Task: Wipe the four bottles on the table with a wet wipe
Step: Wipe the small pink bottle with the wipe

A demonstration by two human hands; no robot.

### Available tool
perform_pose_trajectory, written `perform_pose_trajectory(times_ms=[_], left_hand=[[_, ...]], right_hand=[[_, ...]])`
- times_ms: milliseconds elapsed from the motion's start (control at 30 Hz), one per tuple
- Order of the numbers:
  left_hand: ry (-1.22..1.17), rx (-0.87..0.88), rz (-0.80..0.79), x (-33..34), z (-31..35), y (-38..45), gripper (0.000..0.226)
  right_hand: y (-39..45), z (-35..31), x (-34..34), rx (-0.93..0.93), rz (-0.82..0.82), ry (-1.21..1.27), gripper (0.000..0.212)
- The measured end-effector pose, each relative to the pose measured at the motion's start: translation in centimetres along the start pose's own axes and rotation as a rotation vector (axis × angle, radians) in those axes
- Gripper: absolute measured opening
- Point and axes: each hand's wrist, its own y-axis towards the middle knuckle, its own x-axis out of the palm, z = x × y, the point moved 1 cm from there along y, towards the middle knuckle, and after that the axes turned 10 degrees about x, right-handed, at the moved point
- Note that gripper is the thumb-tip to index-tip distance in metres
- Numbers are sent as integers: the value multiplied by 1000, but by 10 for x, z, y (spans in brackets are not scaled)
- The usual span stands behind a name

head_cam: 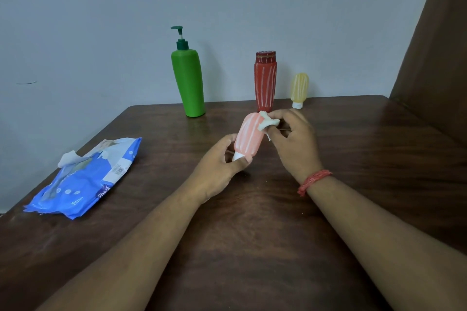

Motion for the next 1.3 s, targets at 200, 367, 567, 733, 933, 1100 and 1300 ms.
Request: perform_pose_trajectory(times_ms=[200, 367, 567, 733, 933, 1100, 1300], left_hand=[[-57, -30, 31, -3, -3, 1, 69], [-94, -31, 55, -4, -2, 1, 51], [-62, -11, -10, -1, 2, -1, 57], [-147, -20, 54, -5, 0, -2, 46], [-45, 0, -75, 0, 4, -2, 71], [-93, -2, -22, -3, 3, -3, 60], [-61, 6, -39, -2, 5, -2, 54]], right_hand=[[-8, -6, 3, -167, -58, -88, 23], [-11, -6, 3, -224, -96, -158, 18], [-4, -6, -5, -236, 49, -156, 19], [-15, -9, 6, -330, -115, -241, 19], [-3, -7, -8, -215, 95, -196, 14], [-8, -7, -2, -253, -82, -194, 19], [-4, -9, -5, -243, 13, -222, 16]])
